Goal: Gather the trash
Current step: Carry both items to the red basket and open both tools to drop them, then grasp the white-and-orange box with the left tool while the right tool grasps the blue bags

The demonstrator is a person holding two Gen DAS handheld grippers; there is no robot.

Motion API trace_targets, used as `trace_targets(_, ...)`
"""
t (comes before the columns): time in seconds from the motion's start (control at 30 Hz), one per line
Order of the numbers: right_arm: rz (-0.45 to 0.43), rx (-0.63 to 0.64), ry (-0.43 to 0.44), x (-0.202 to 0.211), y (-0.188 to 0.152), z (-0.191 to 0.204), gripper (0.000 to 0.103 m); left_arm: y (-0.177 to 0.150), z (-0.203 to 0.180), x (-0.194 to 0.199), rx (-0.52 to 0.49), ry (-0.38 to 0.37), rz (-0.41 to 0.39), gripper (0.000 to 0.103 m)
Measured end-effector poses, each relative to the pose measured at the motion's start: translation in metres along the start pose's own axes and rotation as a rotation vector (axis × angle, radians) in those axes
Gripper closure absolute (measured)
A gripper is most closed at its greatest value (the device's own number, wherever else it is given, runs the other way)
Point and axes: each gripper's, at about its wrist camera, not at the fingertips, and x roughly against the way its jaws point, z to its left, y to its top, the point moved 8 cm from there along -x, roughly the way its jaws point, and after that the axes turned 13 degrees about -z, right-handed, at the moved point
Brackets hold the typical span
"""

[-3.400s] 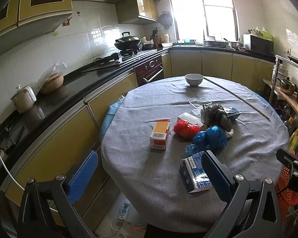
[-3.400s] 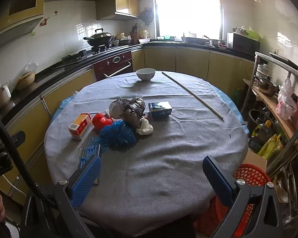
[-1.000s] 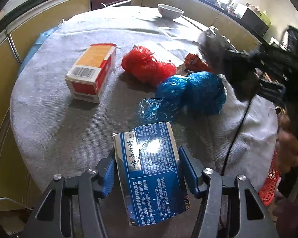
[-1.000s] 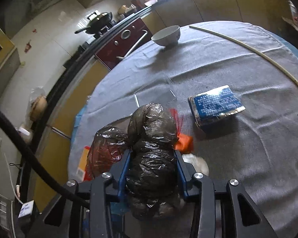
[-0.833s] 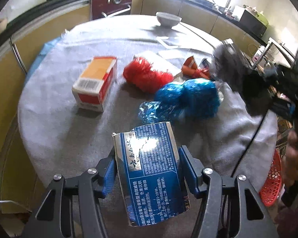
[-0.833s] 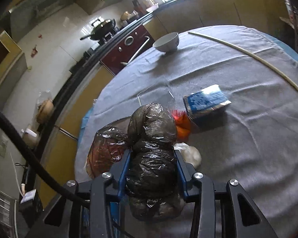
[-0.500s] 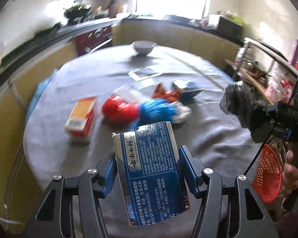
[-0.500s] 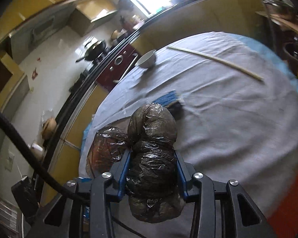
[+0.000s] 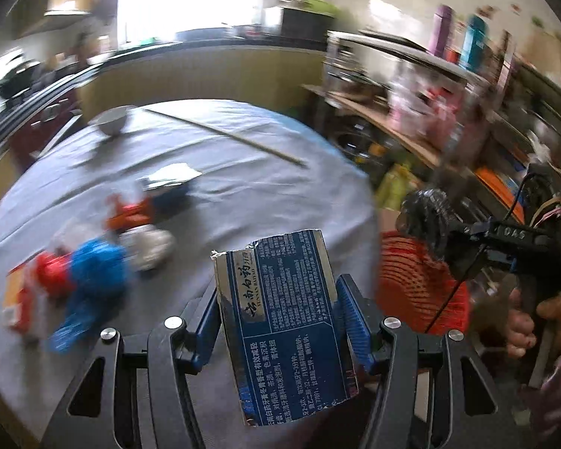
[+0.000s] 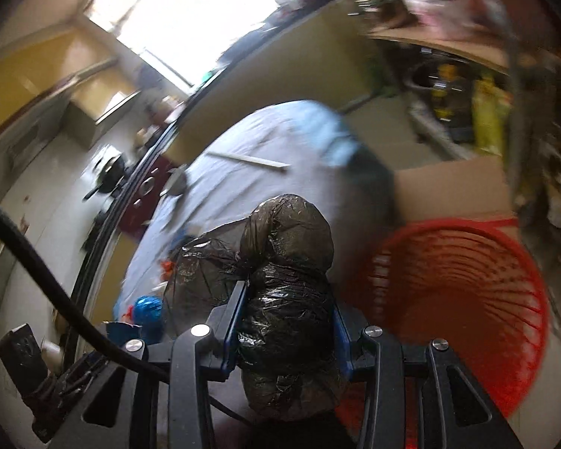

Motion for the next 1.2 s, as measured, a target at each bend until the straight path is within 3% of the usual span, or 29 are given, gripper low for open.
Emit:
trace_targets(0.23,-0.002,-0.146,-0.11,0.027,-0.006,-0.087,0.058,-0.005,-0.088,-0.053,-0.102,-0.159,0.084,0.038)
trace_targets(0.37,0.024,-0.187,-0.15,0.033,-0.016,-0.112,0.045,-0.015,-0.125,-0.075,-0.153,-0.219,0.15,0.036)
trace_targets(0.5,0.02,-0.205,-0.162,0.041,-0.014,-0.124,0.04,-0.02,-0.13,-0.076,-0.185,-0.204,0.169,0.035)
trace_targets(0.7,-0.025,-0.192,-0.155,0.045,-0.003,-0.114,0.038,-0.019,-0.081,-0.05,-0.118,-0.146,0.152,0.032)
trace_targets(0.87,-0.009,-0.148,-0.103,0.026,-0.002,-0.08,0.038,-0.033,-0.012,-0.013,-0.048,-0.016,0.128,0.031)
trace_targets(1.07,0.062,-0.046,-0.001,-0.012,-0.008,-0.001,0.038,-0.04,0.096,0.051,0.088,0.216,0.039,0.03)
trace_targets(1.2,0.136,0.042,0.087,-0.047,-0.025,0.072,0.038,-0.042,0.165,0.087,0.151,0.366,-0.014,0.029)
